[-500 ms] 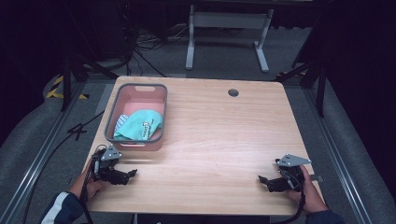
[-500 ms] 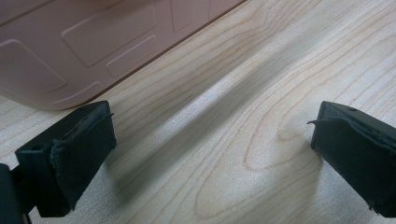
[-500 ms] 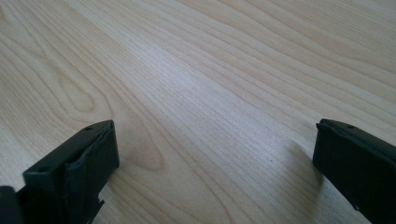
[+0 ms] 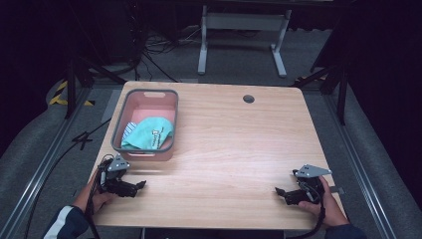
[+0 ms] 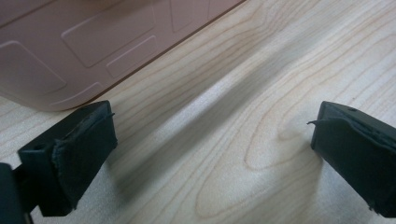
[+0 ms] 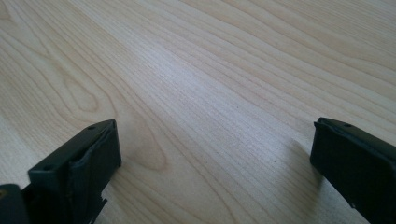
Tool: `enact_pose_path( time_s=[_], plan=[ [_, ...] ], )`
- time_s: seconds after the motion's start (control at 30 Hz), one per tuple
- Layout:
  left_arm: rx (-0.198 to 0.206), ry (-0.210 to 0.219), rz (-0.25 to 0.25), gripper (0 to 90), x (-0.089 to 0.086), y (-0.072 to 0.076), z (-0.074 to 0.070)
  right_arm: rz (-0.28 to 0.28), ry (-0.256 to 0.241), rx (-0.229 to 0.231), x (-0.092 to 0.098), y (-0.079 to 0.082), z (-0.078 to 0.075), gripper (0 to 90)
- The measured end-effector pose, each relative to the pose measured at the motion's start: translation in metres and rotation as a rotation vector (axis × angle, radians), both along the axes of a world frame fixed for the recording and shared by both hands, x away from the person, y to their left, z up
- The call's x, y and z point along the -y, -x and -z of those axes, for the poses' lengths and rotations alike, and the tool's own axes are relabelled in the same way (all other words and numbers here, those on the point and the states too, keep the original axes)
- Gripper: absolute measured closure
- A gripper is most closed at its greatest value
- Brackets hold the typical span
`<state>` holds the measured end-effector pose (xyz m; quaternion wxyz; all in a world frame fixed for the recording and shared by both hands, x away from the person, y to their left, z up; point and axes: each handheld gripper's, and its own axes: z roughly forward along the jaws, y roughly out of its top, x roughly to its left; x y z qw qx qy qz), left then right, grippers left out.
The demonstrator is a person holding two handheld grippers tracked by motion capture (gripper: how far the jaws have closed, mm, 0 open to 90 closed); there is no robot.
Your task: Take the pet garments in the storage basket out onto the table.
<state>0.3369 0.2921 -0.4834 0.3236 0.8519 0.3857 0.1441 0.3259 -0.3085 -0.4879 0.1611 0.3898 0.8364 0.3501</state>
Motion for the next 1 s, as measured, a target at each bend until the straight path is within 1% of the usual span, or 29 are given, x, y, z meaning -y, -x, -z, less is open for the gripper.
enact_pose_path(
  time_s=[0.03,0.13,0.2,0.3,0.4,0.43,0.47,0.5,0.53,0.57,0.6,0.63,0.67,0.73,0.77,0.8,0.87,0.9,0.93,1.0],
  plan=[
    [0.010,-0.004,0.009,1.1,-0.001,0.000,0.000,0.000,0.000,0.000,0.000,0.000,0.000,2.0],
    [0.010,-0.010,0.015,1.2,-0.001,0.000,-0.001,0.003,-0.001,0.000,0.000,0.000,0.000,1.9],
    [-0.005,0.001,0.032,1.2,-0.003,-0.001,0.000,0.003,-0.001,0.000,0.000,0.000,0.000,1.9],
    [-0.013,-0.005,0.026,2.0,-0.003,0.000,-0.001,0.003,-0.001,0.000,0.000,0.000,0.000,2.0],
    [-0.033,-0.031,0.024,9.2,-0.005,0.001,-0.007,0.004,-0.002,-0.001,0.000,0.000,0.000,1.9],
    [-0.033,-0.031,0.024,12.7,-0.005,0.001,-0.007,0.004,-0.002,-0.001,0.000,0.000,0.000,1.9],
    [-0.033,-0.044,0.022,12.7,-0.006,0.002,-0.010,0.004,-0.002,-0.001,0.000,0.000,0.000,1.9],
    [-0.038,-0.065,0.026,18.7,-0.004,0.004,-0.013,0.003,-0.001,0.000,0.000,0.000,0.000,1.9],
    [-0.030,-0.078,0.033,17.4,-0.003,0.006,-0.015,0.004,-0.002,-0.001,0.000,0.000,0.000,1.9],
    [-0.039,-0.066,0.045,17.6,-0.002,0.008,-0.018,0.004,-0.004,-0.002,0.000,0.000,0.000,1.9],
    [-0.039,-0.066,0.045,18.3,-0.002,0.008,-0.018,0.004,-0.004,-0.002,0.000,0.000,0.000,1.9],
    [-0.035,-0.057,0.043,18.3,-0.002,0.009,-0.020,0.004,-0.003,-0.001,0.000,0.000,0.000,1.9],
    [-0.033,-0.073,0.040,19.1,-0.003,0.010,-0.023,0.003,-0.002,-0.001,0.000,0.000,0.000,1.9],
    [-0.024,-0.066,0.026,19.3,-0.003,0.012,-0.027,0.003,-0.001,0.000,0.000,0.000,0.000,1.9],
    [-0.022,-0.071,0.025,19.6,-0.005,0.012,-0.029,0.004,-0.004,-0.001,0.000,0.000,0.000,1.9],
    [-0.013,-0.065,0.017,19.5,-0.006,0.013,-0.031,0.003,-0.002,-0.001,0.000,0.000,0.000,1.9],
    [-0.004,-0.066,0.000,19.6,-0.008,0.014,-0.036,0.004,-0.002,-0.001,0.000,0.000,0.000,1.9],
    [0.008,-0.072,-0.006,19.7,-0.009,0.015,-0.041,0.003,-0.001,0.000,0.000,0.000,0.000,1.9],
    [0.008,-0.072,-0.006,19.7,-0.009,0.015,-0.041,0.003,-0.001,0.000,0.000,0.000,0.000,1.9],
    [0.023,-0.068,-0.011,19.7,-0.011,0.017,-0.048,0.004,-0.004,-0.002,0.000,0.000,0.000,1.9]
  ],
)
